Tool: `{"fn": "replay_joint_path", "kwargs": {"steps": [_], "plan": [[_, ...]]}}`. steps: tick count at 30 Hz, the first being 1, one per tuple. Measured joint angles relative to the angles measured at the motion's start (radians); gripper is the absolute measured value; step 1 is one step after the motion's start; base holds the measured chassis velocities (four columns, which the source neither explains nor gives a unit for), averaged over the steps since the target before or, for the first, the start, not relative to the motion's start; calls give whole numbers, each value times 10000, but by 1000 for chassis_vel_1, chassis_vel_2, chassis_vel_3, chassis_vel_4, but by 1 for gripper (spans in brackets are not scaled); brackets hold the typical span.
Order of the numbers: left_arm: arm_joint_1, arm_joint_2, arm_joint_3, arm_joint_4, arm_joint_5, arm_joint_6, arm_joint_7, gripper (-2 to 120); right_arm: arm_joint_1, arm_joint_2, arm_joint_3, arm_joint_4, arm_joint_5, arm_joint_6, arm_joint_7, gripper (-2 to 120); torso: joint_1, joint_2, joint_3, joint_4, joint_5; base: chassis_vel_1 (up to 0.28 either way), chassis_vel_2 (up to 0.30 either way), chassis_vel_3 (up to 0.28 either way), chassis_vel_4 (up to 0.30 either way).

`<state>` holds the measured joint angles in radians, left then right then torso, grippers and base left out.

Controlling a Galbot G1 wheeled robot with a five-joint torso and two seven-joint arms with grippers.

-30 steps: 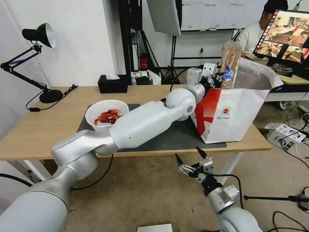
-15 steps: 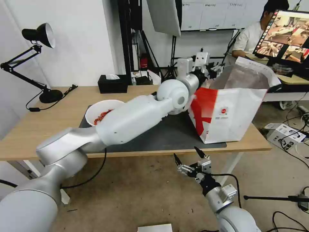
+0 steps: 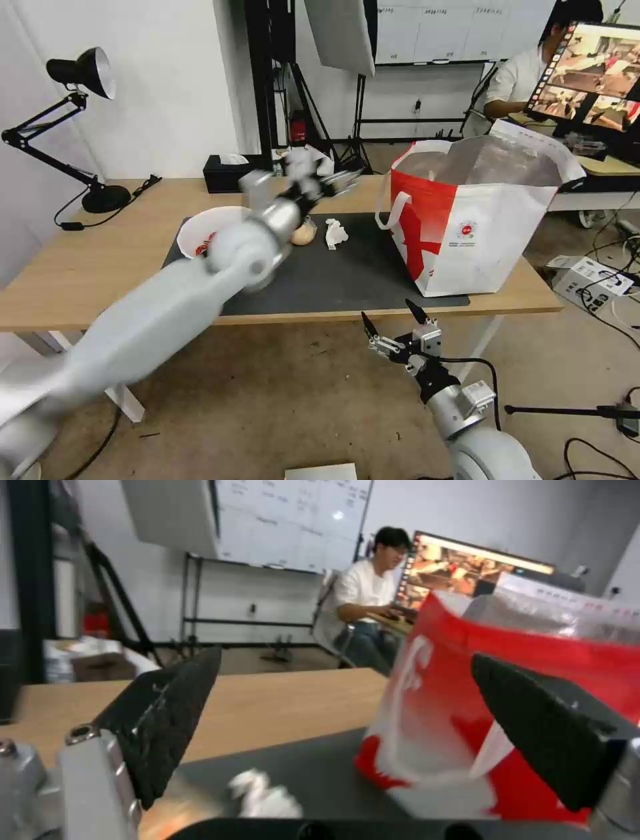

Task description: Pick up the trash from the table and place it into the takeout bag.

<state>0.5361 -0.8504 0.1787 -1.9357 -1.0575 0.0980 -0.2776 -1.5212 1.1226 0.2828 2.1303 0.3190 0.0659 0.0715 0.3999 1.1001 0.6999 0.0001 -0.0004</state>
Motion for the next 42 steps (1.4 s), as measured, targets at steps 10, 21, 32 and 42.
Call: {"fn": "replay_joint_path", "kwargs": {"steps": [10,21,32,42], "plan": [[4438,404,-3325,-1113,2129,-423,1145,100,-43,12,-73,202,38,287,72,100,-1,0,0,-1,2,0,0,0,0],[7448,-786,-5162,-1980,3931,-701,1744,100,-443,-114,56,754,93,304,134,100,-1,0,0,-3,3,0,0,0,0],[10329,-2063,-7066,-3012,4884,-988,2388,100,-623,-57,-59,981,-134,288,143,100,0,-1,0,-1,5,0,0,0,0],[11977,-3047,-7499,-3381,5997,-1247,2550,100,-755,0,-89,801,-476,371,149,100,0,0,0,-2,3,0,0,0,0]]}}
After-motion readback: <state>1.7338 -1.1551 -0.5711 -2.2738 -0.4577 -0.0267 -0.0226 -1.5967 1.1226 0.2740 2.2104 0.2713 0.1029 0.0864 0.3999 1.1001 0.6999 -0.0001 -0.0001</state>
